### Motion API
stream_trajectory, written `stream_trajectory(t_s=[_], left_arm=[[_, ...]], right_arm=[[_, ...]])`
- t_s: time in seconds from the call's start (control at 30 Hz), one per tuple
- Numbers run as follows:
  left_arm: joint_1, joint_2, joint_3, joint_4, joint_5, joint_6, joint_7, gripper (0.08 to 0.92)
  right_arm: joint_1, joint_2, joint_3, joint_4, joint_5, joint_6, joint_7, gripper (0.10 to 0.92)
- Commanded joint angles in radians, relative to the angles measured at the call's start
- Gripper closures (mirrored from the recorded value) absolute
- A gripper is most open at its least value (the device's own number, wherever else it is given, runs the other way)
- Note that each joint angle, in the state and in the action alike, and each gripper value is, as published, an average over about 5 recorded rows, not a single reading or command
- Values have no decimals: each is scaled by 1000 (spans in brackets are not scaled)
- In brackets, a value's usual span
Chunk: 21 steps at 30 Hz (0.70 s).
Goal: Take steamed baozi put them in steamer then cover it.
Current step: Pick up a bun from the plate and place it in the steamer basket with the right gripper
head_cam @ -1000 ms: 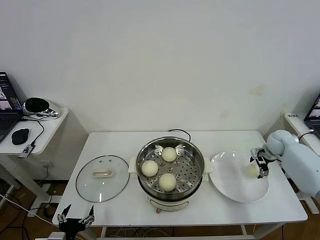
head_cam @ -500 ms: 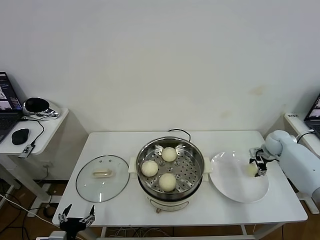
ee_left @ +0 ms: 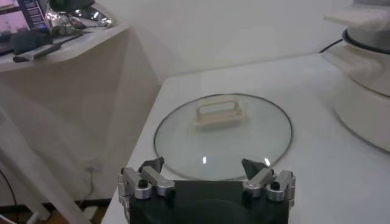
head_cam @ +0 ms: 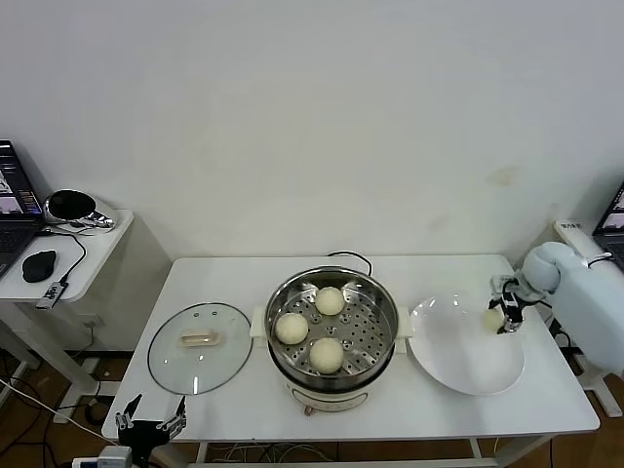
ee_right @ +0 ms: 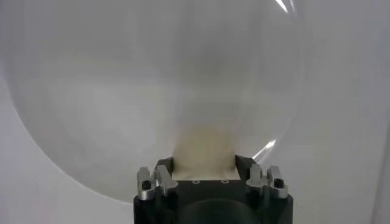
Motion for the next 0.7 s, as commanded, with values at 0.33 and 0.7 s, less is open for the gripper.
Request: stream_trajectory(t_s=[0.33,0.7], left_arm=[[-15,10,-10,-33,12,-1,-4,177],[-15,13,-11,-59,6,-2,-4,177]], right_arm=[[590,12,-554,377,621,-302,-122,395],[795,161,-770,407,819,-391,-152,389]])
